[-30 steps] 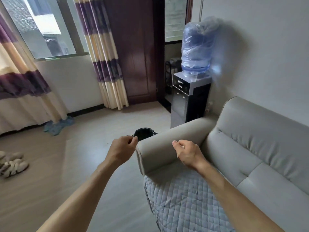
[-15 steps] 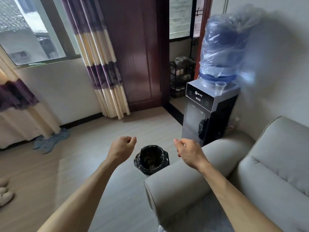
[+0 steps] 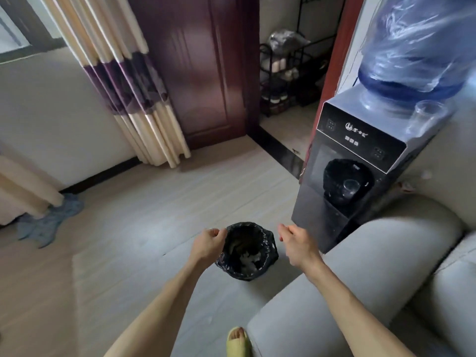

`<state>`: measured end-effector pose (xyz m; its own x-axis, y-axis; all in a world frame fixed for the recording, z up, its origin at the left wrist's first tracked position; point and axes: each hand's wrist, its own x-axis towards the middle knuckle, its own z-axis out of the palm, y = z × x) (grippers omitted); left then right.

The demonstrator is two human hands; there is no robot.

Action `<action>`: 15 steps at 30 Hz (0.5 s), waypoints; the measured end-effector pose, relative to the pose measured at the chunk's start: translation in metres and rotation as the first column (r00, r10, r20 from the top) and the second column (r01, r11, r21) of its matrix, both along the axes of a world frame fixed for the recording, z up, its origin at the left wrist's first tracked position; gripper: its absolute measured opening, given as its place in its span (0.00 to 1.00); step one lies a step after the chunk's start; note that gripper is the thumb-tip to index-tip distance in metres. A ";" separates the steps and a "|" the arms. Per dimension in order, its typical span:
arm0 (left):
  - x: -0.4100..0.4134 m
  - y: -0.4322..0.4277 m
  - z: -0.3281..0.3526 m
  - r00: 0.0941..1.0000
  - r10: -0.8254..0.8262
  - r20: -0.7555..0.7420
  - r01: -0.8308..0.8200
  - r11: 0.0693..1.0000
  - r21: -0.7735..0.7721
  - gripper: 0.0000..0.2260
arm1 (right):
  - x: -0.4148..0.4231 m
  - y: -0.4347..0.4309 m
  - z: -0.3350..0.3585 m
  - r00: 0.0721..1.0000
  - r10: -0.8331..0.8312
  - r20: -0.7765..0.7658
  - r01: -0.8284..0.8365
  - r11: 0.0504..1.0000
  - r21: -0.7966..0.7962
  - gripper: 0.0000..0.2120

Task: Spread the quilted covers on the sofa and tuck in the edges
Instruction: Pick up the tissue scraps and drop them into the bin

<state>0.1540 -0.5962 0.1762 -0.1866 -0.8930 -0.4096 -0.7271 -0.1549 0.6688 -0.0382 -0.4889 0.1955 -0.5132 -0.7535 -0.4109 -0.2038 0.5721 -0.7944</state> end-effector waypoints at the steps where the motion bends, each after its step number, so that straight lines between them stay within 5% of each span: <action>1: -0.007 -0.028 -0.021 1.000 -0.004 0.011 0.004 1.000 0.021 0.19 | -0.003 -0.026 -0.022 0.998 -0.040 0.043 0.039 0.999 0.021 0.19; 7: -0.039 -0.129 -0.131 0.995 -0.051 0.085 0.035 0.984 0.176 0.17 | -0.009 -0.129 -0.135 0.944 -0.225 0.239 0.192 0.969 0.157 0.15; 13: -0.072 -0.178 -0.245 0.962 0.205 -0.183 -0.066 0.819 0.570 0.07 | -0.010 -0.195 -0.267 0.821 -0.444 0.358 0.367 0.892 0.264 0.11; 15: -0.075 -0.184 -0.278 0.966 0.169 -0.197 -0.016 0.797 0.604 0.10 | -0.009 -0.205 -0.305 0.781 -0.473 0.409 0.377 0.878 0.295 0.10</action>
<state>0.0785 -0.7797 -0.1014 -0.2717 -0.5059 -0.8187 -0.5266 -0.6339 0.5665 -0.0468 -0.6935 -0.1093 -0.4799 -0.3873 -0.7872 0.4527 0.6593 -0.6003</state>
